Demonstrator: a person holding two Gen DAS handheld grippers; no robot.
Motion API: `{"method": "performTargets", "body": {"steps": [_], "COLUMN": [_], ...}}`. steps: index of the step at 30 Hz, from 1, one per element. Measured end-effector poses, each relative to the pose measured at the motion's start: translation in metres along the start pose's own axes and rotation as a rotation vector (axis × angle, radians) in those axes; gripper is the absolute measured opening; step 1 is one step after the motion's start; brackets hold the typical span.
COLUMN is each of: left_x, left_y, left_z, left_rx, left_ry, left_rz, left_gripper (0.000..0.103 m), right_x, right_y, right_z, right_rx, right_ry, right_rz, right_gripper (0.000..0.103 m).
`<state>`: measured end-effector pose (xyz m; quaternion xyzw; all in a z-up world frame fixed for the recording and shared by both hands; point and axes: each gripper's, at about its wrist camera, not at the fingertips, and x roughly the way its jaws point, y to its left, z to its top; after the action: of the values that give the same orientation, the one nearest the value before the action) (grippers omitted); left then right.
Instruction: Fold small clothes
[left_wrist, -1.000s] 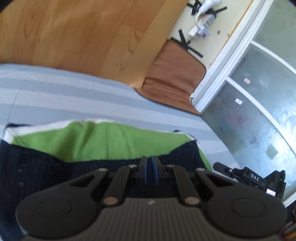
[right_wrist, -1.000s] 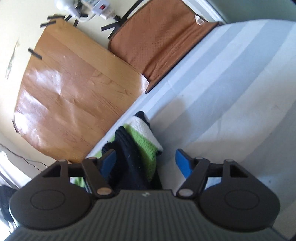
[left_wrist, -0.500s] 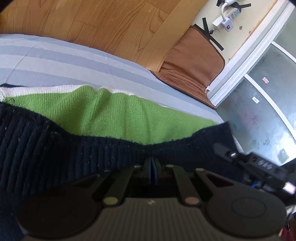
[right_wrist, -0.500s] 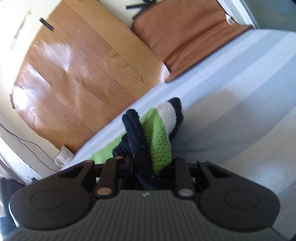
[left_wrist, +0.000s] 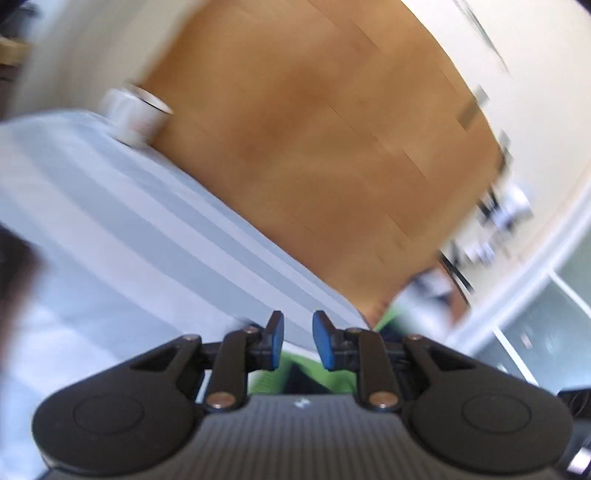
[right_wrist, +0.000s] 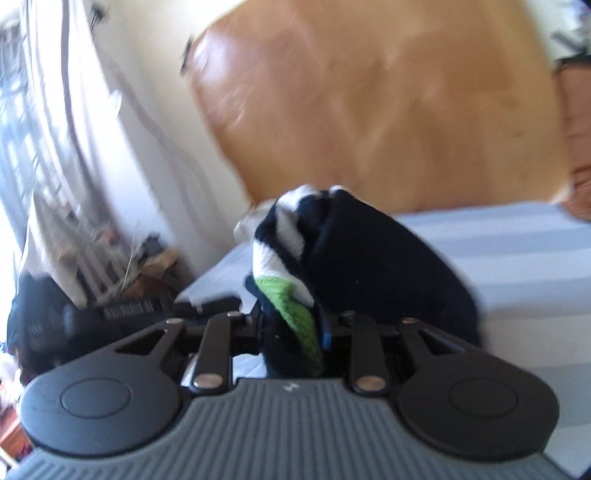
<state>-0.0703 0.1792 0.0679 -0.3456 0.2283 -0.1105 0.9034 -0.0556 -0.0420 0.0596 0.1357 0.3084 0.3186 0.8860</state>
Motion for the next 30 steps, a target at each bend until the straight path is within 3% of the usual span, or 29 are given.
{"method": "performTargets", "body": {"steps": [3, 5, 8, 11, 12, 14, 16, 18, 19, 22, 23, 26, 28, 30], "left_x": [-0.015, -0.017, -0.011, 0.001, 0.004, 0.011, 0.018, 0.025, 0.028, 0.025, 0.021, 0.015, 0.016, 0.02], "left_y": [0.024, 0.032, 0.034, 0.025, 0.018, 0.003, -0.013, -0.025, -0.028, -0.027, -0.025, -0.023, -0.021, -0.016], "left_z": [0.008, 0.007, 0.006, 0.003, 0.0, -0.003, -0.007, -0.011, -0.013, -0.012, -0.01, -0.008, -0.008, -0.007], "left_rx": [-0.045, -0.05, -0.035, -0.023, -0.004, 0.054, 0.114, 0.155, 0.166, 0.161, 0.156, 0.171, 0.181, 0.162], "left_ry": [-0.009, 0.009, 0.033, 0.061, 0.068, 0.079, 0.083, 0.099, 0.103, 0.111, 0.108, 0.105, 0.113, 0.131], "left_rz": [0.043, 0.056, 0.045, -0.008, -0.027, -0.038, -0.037, -0.023, -0.007, 0.002, 0.005, 0.026, 0.039, 0.062], "left_gripper": [0.019, 0.019, 0.021, 0.023, 0.025, 0.027, 0.033, 0.051, 0.051, 0.052, 0.057, 0.065, 0.065, 0.072], "right_x": [0.047, 0.035, -0.012, -0.058, -0.067, -0.077, -0.076, -0.064, -0.058, -0.042, -0.041, -0.013, 0.002, 0.009], "right_y": [-0.008, -0.009, -0.017, -0.034, -0.039, -0.049, -0.059, -0.062, -0.063, -0.062, -0.061, -0.061, -0.039, -0.013], "right_z": [-0.017, -0.016, 0.001, 0.015, 0.016, 0.014, 0.007, -0.003, -0.007, -0.013, -0.014, -0.021, -0.033, -0.039], "right_rx": [0.061, 0.072, 0.045, 0.033, 0.027, 0.012, 0.024, 0.02, 0.018, 0.007, 0.0, 0.026, -0.048, -0.138], "right_ry": [0.151, 0.12, -0.005, -0.127, -0.139, -0.134, -0.103, -0.077, -0.067, -0.053, -0.045, 0.056, 0.081, 0.091], "right_rz": [0.114, 0.183, 0.31, 0.253, 0.201, 0.116, 0.079, 0.058, 0.049, 0.052, 0.054, 0.074, 0.072, 0.146], "right_gripper": [0.046, 0.054, 0.053, 0.051, 0.044, 0.029, 0.026, 0.025, 0.025, 0.024, 0.024, 0.021, 0.021, 0.021]}}
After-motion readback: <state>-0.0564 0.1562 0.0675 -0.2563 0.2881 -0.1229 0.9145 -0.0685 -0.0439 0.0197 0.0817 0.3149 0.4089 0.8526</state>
